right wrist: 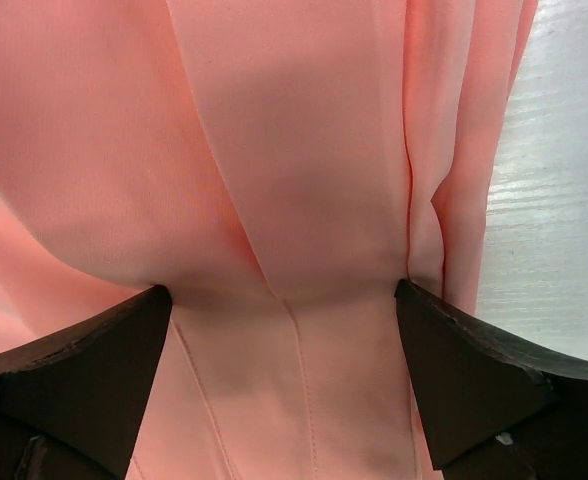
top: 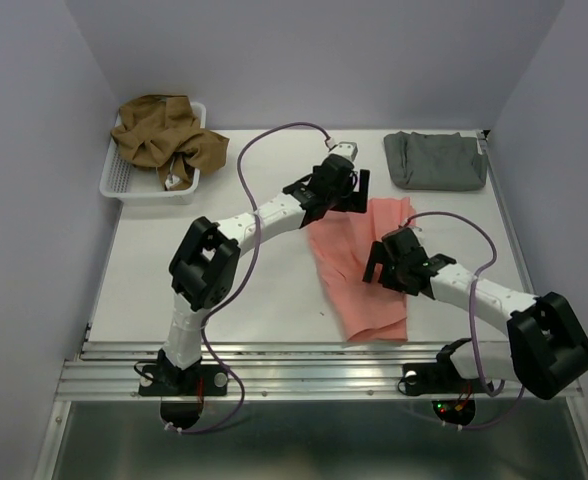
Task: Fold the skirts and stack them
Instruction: Fold the skirt
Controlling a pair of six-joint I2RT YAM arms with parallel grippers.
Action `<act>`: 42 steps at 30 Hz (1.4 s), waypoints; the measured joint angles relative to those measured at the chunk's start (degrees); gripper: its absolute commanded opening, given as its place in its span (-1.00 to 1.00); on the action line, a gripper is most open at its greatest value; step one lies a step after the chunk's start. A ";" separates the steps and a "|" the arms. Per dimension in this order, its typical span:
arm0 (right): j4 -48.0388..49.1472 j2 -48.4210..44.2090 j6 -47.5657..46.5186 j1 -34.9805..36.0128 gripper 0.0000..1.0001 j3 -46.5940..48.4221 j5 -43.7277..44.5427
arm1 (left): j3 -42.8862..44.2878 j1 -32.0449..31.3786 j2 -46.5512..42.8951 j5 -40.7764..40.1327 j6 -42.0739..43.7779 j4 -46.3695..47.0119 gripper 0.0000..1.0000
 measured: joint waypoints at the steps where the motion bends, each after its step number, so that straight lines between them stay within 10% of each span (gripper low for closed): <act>1: 0.17 -0.28 -0.17 -0.26 1.00 -0.17 -0.52 | 0.11 0.00 0.00 0.20 0.00 0.00 0.97; 14: -2.97 -12.11 -9.49 -0.85 1.00 8.37 -13.55 | -5.22 -0.02 -3.37 3.39 1.01 1.29 0.97; 26: -11.15 -16.35 -3.28 -0.85 1.00 -3.50 -20.15 | -14.10 -1.53 -3.37 12.76 1.42 6.05 0.97; 42: -2.80 13.22 -6.56 -1.14 1.00 12.66 -19.17 | -15.28 10.08 2.73 15.41 -1.25 12.31 0.97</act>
